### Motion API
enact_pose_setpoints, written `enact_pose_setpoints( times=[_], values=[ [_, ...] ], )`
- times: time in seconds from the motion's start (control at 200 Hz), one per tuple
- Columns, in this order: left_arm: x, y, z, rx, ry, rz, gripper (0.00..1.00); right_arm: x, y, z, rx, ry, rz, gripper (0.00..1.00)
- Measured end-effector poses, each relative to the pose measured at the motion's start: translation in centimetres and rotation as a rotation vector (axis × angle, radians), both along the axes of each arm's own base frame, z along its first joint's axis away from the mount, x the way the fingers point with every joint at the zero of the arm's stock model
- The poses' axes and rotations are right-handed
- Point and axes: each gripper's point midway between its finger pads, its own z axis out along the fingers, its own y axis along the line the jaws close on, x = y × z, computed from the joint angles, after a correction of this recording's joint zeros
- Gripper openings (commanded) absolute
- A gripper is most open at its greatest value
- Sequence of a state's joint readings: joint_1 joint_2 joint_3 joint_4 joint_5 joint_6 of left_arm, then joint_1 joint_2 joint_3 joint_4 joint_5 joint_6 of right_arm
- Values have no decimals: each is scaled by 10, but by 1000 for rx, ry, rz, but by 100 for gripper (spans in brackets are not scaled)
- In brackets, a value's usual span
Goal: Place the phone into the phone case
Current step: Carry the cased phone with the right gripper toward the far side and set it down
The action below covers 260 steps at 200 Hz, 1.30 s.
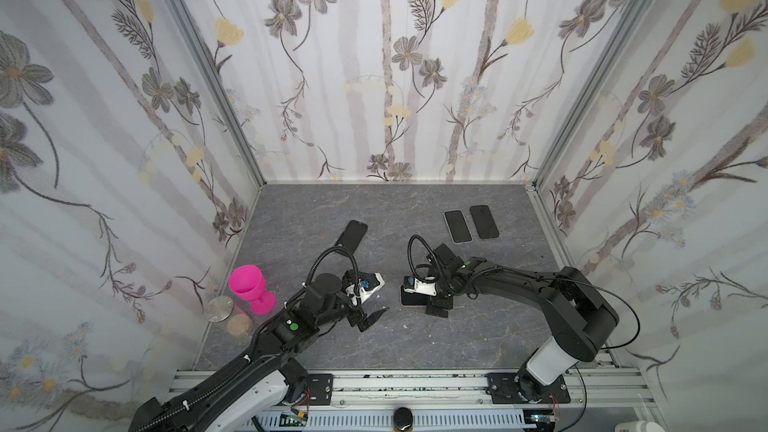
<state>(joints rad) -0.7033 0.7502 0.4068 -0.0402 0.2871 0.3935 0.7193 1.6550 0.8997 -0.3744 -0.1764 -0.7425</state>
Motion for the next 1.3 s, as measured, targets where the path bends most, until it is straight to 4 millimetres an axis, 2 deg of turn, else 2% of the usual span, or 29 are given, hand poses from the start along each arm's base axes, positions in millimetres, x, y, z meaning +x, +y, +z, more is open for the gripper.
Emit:
enact_pose_setpoints(
  times=[0.36, 0.604, 0.674, 0.779, 1.009, 1.199, 1.299],
  values=[
    [3, 4, 2, 0, -26, 21, 100, 6, 6, -5, -17, 51, 2, 86],
    [5, 6, 3, 10, -44, 34, 100, 8, 5, -9, -27, 78, -12, 83],
    [6, 6, 4, 9, -48, 36, 100, 13, 5, -10, -35, 91, -44, 78],
    [7, 6, 5, 8, -55, 37, 100, 30, 8, -10, -40, 103, -123, 73],
    [9, 8, 6, 11, -65, 54, 100, 68, 8, -10, -4, 114, -346, 71],
    [11, 8, 7, 7, -72, 60, 100, 107, -8, -7, 24, 108, -634, 70],
    [12, 9, 8, 8, -72, 69, 100, 133, -13, -6, 44, 102, -804, 65]
  ],
)
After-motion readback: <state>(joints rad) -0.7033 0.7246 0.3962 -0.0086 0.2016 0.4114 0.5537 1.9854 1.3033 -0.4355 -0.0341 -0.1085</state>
